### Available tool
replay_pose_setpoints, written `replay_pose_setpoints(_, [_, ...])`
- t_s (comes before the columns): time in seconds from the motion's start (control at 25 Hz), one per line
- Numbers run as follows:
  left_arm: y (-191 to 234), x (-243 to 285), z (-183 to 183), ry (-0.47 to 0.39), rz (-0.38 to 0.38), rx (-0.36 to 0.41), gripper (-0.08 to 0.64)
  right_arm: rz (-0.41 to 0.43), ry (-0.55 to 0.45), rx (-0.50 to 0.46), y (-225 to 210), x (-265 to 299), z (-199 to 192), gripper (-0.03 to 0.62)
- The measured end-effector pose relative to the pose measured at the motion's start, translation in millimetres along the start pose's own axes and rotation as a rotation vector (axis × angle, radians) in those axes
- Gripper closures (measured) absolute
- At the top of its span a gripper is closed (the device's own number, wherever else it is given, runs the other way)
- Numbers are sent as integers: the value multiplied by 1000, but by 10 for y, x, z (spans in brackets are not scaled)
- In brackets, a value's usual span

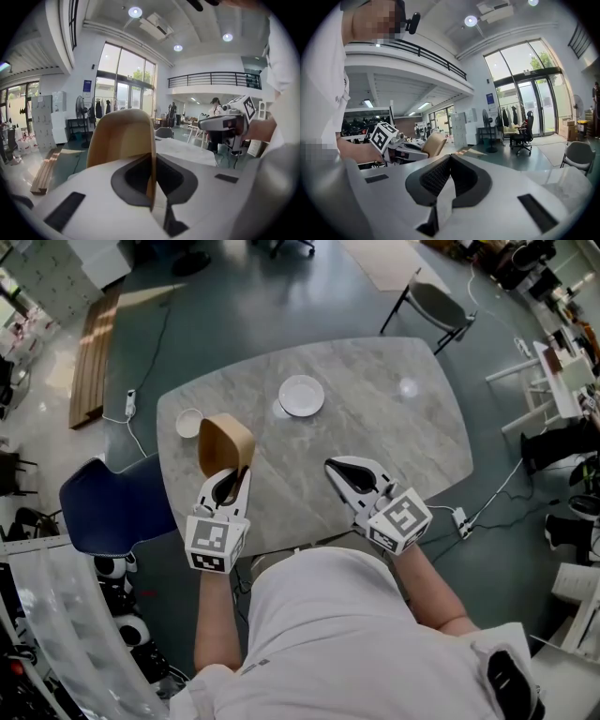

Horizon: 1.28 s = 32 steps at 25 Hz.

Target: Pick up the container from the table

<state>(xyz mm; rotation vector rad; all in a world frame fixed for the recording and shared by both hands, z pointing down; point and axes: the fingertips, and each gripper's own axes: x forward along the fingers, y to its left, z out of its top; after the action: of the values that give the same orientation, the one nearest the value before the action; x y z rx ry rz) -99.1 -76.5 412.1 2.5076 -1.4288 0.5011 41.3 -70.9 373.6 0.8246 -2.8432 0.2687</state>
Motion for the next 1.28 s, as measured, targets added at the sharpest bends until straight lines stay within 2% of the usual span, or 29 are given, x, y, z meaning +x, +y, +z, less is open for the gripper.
replay_pose_setpoints(0.28, [-36, -302, 369, -179, -3, 25, 549, 39, -99, -58, 198, -23, 350, 581])
replay_pose_setpoints(0.4, [-44, -376, 446, -226, -2, 34, 549, 42, -130, -86, 242, -37, 447, 581])
replay_pose_setpoints(0.56, [-10, -436, 504, -273, -11, 10, 549, 49, -166, -140, 285, -46, 545, 581])
replay_pose_setpoints(0.8, [5, -470, 590, -323, -22, 18, 549, 36, -234, -153, 317, -22, 689, 581])
replay_pose_setpoints(0.96, [-31, -454, 638, -339, -36, 0, 549, 33, -229, -169, 316, -2, 657, 581])
replay_pose_setpoints(1.16, [-4, -434, 678, -361, -21, 40, 549, 35, -217, -168, 311, 26, 591, 581])
replay_pose_setpoints(1.28, [25, -410, 659, -366, -15, 7, 549, 31, -201, -158, 286, 50, 516, 581])
